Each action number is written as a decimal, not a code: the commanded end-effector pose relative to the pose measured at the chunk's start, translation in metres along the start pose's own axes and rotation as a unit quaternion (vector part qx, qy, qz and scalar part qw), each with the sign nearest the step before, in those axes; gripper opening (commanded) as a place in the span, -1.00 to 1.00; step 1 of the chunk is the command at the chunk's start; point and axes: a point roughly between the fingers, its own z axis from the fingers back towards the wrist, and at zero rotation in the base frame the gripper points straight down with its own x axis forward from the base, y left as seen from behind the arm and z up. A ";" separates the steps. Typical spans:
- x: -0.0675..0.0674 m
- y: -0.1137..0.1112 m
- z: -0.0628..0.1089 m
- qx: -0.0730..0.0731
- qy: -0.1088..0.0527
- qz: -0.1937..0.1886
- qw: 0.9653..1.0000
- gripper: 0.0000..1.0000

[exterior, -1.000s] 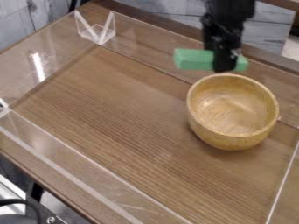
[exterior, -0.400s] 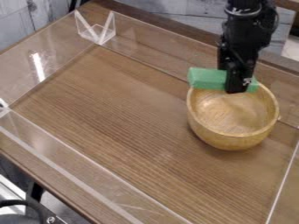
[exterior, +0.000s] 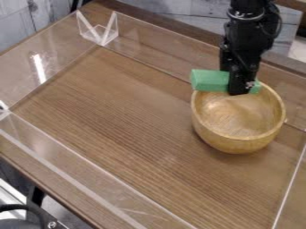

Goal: Put the green block in the brown bowl

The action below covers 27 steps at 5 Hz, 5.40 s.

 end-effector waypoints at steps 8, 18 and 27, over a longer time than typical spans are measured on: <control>0.007 0.009 0.011 0.078 -0.047 0.002 0.996 -1.00; 0.013 0.012 -0.014 0.084 -0.071 0.023 0.994 -1.00; 0.007 0.008 -0.015 0.048 -0.071 0.066 0.994 -1.00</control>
